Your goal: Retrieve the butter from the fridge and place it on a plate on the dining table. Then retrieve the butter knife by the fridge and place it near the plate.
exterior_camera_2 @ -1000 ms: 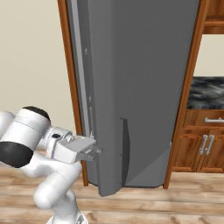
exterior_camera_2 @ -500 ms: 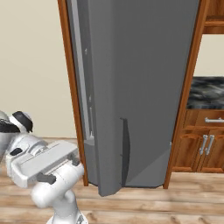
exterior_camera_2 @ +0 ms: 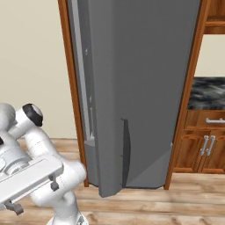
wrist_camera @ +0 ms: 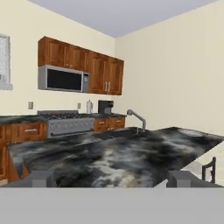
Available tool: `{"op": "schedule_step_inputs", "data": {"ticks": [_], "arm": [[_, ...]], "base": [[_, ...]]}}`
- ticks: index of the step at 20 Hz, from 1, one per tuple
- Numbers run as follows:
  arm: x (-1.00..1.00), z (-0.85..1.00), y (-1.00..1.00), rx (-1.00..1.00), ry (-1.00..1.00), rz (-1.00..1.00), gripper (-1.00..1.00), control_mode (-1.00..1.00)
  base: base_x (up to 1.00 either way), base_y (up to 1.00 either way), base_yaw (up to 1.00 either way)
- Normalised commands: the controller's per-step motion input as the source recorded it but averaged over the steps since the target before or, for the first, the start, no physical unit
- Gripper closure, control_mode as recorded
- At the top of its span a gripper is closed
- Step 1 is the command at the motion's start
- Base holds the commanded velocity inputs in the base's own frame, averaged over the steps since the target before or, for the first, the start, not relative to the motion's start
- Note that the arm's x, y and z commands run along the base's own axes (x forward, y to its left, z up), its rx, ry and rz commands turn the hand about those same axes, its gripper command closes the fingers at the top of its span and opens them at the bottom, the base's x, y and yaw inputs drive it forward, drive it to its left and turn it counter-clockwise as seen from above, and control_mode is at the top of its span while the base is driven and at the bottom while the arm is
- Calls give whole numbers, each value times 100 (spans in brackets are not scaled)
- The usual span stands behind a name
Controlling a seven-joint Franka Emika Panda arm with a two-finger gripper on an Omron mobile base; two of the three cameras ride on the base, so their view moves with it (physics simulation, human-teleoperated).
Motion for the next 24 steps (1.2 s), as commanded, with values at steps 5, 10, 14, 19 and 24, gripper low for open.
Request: {"op": "schedule_step_inputs", "data": {"ticks": [5,10,14,19,24], "arm": [[-15,97,22,-3,-28,11,-100,-100],[0,99,2,2,-67,31,-100,-100],[-16,98,9,16,-68,39,-100,-100],[-31,100,32,1,2,69,-100,-100],[-6,98,35,0,42,86,-100,-100]], "base": [[0,0,0],[0,0,0],[0,0,0],[0,0,0],[0,0,0]]}}
